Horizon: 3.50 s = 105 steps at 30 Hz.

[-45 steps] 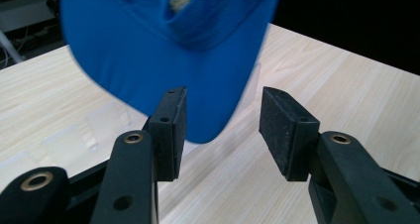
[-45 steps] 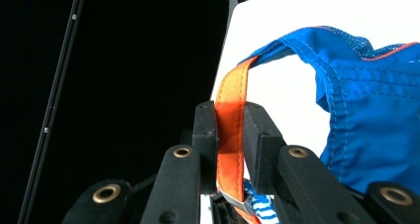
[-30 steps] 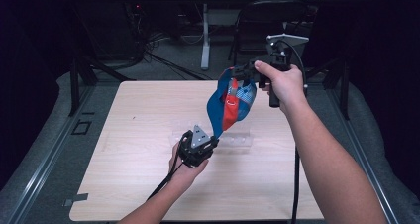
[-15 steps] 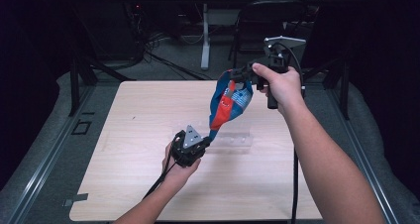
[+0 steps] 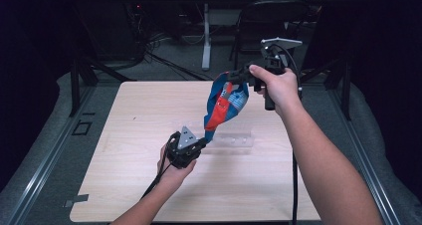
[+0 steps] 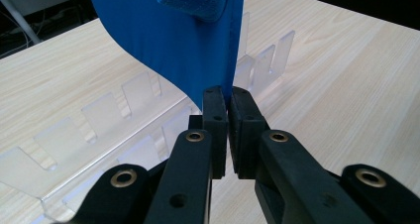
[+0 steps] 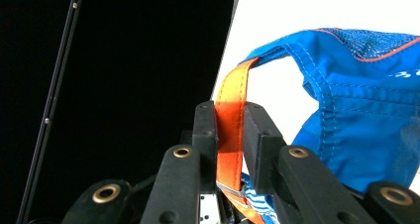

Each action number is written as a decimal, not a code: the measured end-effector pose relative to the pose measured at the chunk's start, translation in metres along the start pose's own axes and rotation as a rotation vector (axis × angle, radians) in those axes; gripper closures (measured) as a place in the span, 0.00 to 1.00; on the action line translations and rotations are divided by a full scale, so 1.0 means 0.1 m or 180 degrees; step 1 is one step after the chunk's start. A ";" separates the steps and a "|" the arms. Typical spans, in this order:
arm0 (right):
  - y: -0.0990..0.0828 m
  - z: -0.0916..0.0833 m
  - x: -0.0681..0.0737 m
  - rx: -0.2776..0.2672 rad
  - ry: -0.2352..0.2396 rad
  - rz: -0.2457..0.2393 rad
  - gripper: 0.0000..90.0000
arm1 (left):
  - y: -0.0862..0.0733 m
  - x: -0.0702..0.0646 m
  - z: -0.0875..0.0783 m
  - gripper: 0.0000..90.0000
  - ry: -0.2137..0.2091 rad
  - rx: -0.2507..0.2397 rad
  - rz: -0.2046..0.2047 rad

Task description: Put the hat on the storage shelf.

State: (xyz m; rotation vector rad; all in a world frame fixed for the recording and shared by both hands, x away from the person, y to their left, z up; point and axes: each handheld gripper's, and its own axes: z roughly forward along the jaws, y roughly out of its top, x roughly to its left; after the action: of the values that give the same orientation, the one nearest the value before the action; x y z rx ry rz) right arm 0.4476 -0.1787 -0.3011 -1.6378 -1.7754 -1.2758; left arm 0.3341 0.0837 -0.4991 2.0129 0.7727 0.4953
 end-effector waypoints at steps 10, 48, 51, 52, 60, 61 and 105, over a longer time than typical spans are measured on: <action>0.00 0.01 -0.07 -0.0001 -0.0031 0.0027 0.87 | -0.04 -0.01 0.05 0.96 -0.0001 0.0035 0.0007; -0.06 0.19 -0.49 0.0132 -0.0125 0.0183 0.86 | -0.27 0.06 0.15 0.96 0.0023 0.0168 -0.0133; -0.06 0.19 -0.49 0.0117 -0.0129 0.0195 0.87 | -0.27 0.06 0.14 0.96 0.0018 0.0167 -0.0142; -0.06 0.19 -0.49 0.0096 -0.0128 0.0214 0.86 | -0.27 0.07 0.14 0.96 0.0015 0.0163 -0.0152; -0.07 0.16 -0.52 0.0083 -0.0181 0.0207 0.86 | -0.30 0.08 0.13 0.94 0.0010 0.0179 -0.0178; -0.07 0.16 -0.52 0.0084 -0.0181 0.0207 0.86 | -0.30 0.08 0.13 0.94 0.0010 0.0179 -0.0181; -0.45 -0.08 -0.95 0.0062 -0.0778 0.0030 0.67 | -0.52 0.32 -0.16 0.56 0.0004 0.0136 -0.0445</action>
State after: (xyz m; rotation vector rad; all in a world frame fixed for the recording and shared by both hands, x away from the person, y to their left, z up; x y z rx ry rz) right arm 0.4246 -0.2343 -0.3884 -1.8553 -1.9095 -1.0885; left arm 0.3302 0.1362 -0.5340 1.9812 0.9246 0.4020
